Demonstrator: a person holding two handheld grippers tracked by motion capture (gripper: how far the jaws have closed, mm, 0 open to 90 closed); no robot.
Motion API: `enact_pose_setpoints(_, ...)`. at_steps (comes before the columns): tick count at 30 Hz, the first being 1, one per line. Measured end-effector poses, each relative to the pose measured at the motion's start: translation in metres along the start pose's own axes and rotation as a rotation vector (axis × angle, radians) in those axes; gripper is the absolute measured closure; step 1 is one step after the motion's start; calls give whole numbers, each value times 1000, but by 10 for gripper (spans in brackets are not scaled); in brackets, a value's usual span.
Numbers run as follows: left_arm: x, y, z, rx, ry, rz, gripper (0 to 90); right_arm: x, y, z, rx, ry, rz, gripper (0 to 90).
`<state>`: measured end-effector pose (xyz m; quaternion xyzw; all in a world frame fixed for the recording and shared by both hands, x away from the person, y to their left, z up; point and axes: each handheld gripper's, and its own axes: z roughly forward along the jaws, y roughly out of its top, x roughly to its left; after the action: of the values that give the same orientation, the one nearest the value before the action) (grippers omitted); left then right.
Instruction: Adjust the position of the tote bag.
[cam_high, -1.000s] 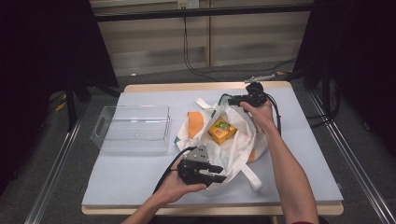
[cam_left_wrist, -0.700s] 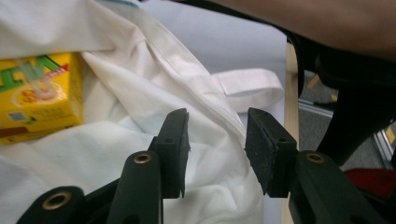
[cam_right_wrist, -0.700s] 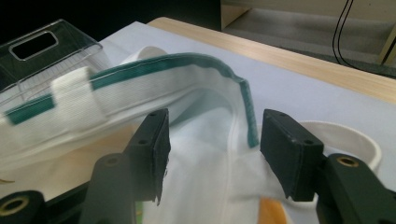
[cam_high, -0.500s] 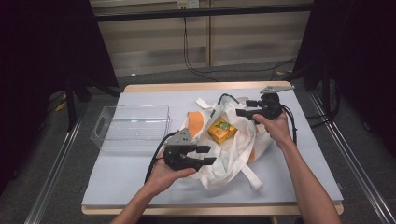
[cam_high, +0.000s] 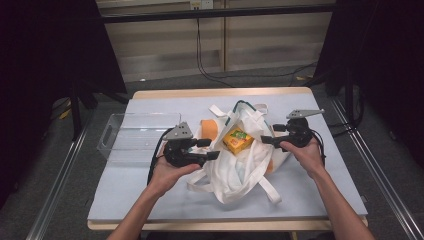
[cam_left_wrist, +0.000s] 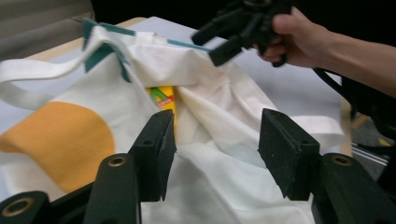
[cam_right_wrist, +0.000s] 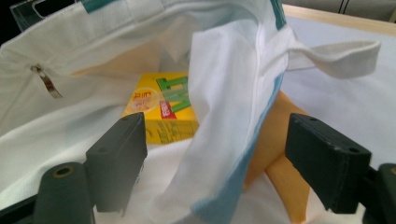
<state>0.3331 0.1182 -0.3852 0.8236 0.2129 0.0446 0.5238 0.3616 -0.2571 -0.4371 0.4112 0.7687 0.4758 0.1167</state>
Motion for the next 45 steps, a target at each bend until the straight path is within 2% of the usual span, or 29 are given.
enact_pose_setpoints(3, 12, 4, 12, 31, 37, -7, 437, 1, -7, 1, 1, 13, 14, 232)
enact_pose_setpoints(5, 20, 6, 23, 52, 35, -32, 417, 3, -10, 4, 4, 22, 19, 262)
enact_pose_setpoints(7, 22, 10, 34, 101, 60, -17, 397, 5, -12, 9, 28, 12, 11, 299)
enact_pose_setpoints(8, 23, 12, 40, 110, 60, -14, 394, 3, -13, 11, 15, 25, 23, 357)
enact_pose_setpoints(10, 27, 15, 49, 133, 89, -2, 393, 3, -13, 12, 10, 18, 20, 384)
enact_pose_setpoints(11, 30, 16, 53, 137, 89, -11, 394, 2, -13, 13, 8, 12, 26, 416)
enact_pose_setpoints(13, 38, 14, 65, 171, 135, -16, 428, 1, -12, 13, -1, 12, 33, 520)
enact_pose_setpoints(14, 38, 14, 65, 171, 135, -16, 452, 1, -12, 13, -1, 12, 33, 520)
enact_pose_setpoints(15, 41, 13, 68, 193, 133, -17, 452, 1, -12, 13, 4, 12, 29, 545)
enact_pose_setpoints(17, 43, 11, 71, 208, 147, 5, 555, 0, -12, 12, 13, 9, 25, 629)
enact_pose_setpoints(19, 47, 9, 72, 224, 137, 2, 735, -1, -12, 11, 12, -7, 14, 701)
enact_pose_setpoints(20, 48, 9, 73, 230, 149, -4, 811, -2, -12, 10, 10, -1, 17, 736)
enact_pose_setpoints(21, 52, 10, 70, 249, 162, -11, 865, -3, -10, 7, 17, -16, 3, 781)
enact_pose_setpoints(22, 52, 10, 70, 249, 162, -11, 868, -3, -10, 7, 17, -16, 3, 781)
enact_pose_setpoints(23, 54, 10, 68, 245, 183, -11, 868, -5, -8, 4, 11, -15, -2, 796)
enact_pose_setpoints(25, 59, 11, 63, 229, 193, -38, 872, -8, -5, -2, 6, -18, 12, 807)
enact_pose_setpoints(26, 65, 13, 56, 232, 221, -47, 873, -9, -5, -3, 6, -18, 11, 811)
enact_pose_setpoints(27, 65, 13, 56, 232, 221, -47, 874, -9, -5, -3, 6, -18, 11, 811)
enact_pose_setpoints(28, 70, 13, 52, 233, 238, -62, 874, -9, -5, -3, 11, -24, 12, 815)
enact_pose_setpoints(31, 81, 11, 44, 222, 247, -101, 874, -13, -4, -5, 11, -34, 8, 821)
enact_pose_setpoints(33, 87, 10, 40, 232, 259, -103, 874, -16, -4, -6, 13, -42, 9, 824)
enact_pose_setpoints(35, 90, 8, 39, 225, 269, -119, 873, -20, -6, -8, 14, -45, 17, 828)
enact_pose_setpoints(37, 93, 7, 38, 245, 274, -118, 874, -22, -7, -9, 13, -53, 18, 831)
enact_pose_setpoints(38, 95, 6, 38, 240, 267, -127, 873, -23, -9, -9, 15, -51, 24, 832)
enact_pose_setpoints(40, 97, 5, 37, 252, 285, -130, 874, -25, -10, -10, 23, -61, 24, 836)
enact_pose_setpoints(43, 102, 1, 34, 243, 308, -166, 875, -30, -14, -12, 37, -101, 14, 850)
enact_pose_setpoints(44, 105, 0, 30, 258, 308, -160, 876, -32, -15, -14, 40, -105, 26, 853)
enact_pose_setpoints(45, 107, -1, 28, 252, 307, -176, 876, -36, -18, -16, 41, -102, 36, 856)
